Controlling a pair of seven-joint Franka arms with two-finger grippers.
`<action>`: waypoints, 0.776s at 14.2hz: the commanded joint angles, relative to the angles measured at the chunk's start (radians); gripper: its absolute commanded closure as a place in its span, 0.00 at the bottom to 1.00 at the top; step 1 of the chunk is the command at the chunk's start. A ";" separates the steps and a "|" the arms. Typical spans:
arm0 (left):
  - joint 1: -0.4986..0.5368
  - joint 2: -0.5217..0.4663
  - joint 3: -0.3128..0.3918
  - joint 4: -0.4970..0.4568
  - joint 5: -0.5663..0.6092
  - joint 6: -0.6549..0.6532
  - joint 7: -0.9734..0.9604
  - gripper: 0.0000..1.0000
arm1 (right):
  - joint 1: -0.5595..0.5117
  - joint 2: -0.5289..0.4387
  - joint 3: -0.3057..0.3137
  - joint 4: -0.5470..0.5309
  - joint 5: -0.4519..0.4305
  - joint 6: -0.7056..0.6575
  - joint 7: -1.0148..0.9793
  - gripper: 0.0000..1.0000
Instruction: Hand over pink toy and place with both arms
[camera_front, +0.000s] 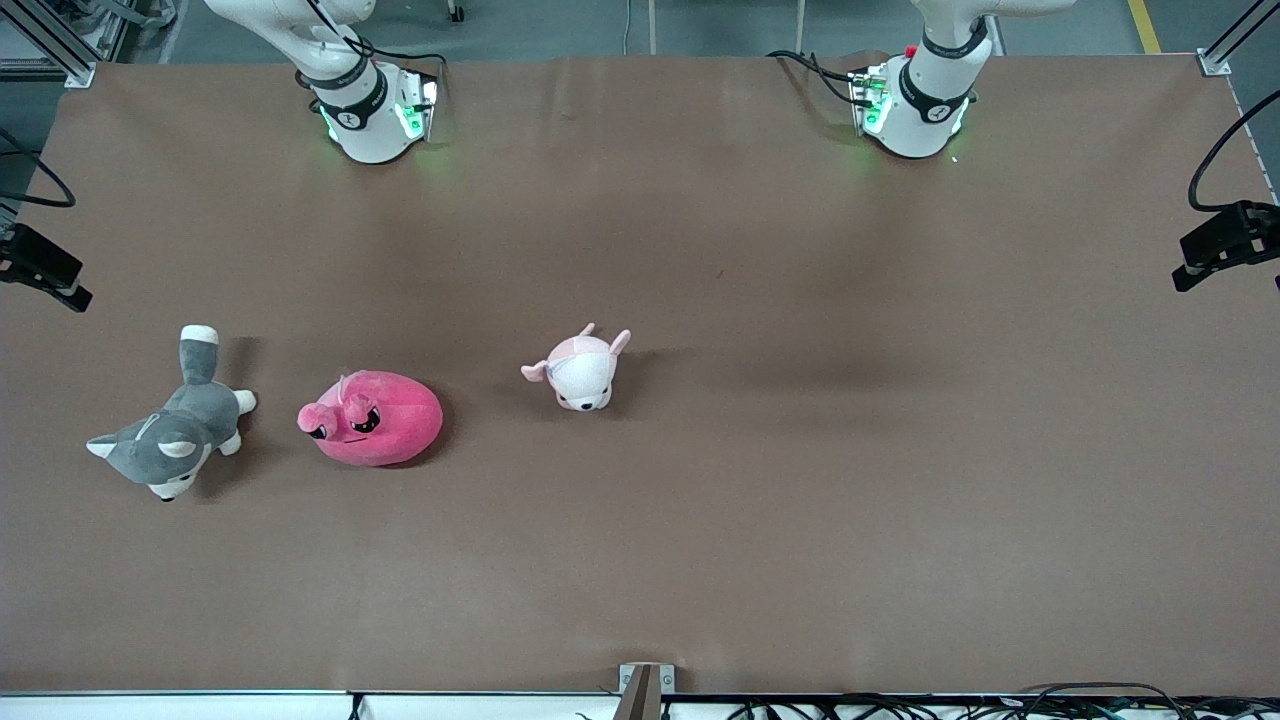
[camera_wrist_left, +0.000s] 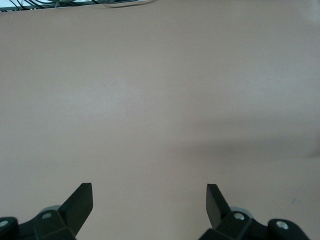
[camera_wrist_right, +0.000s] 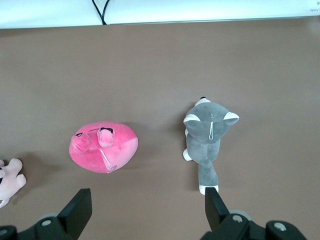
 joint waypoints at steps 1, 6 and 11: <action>-0.006 -0.003 0.001 0.010 -0.003 -0.005 -0.041 0.00 | 0.005 -0.012 0.001 -0.003 -0.007 -0.011 0.010 0.00; -0.006 0.000 0.000 0.008 -0.005 -0.007 -0.107 0.00 | 0.005 -0.014 0.002 -0.007 -0.011 -0.012 0.021 0.00; -0.006 -0.002 0.000 0.007 -0.005 -0.007 -0.107 0.00 | 0.004 -0.012 0.002 -0.009 -0.011 -0.043 0.018 0.00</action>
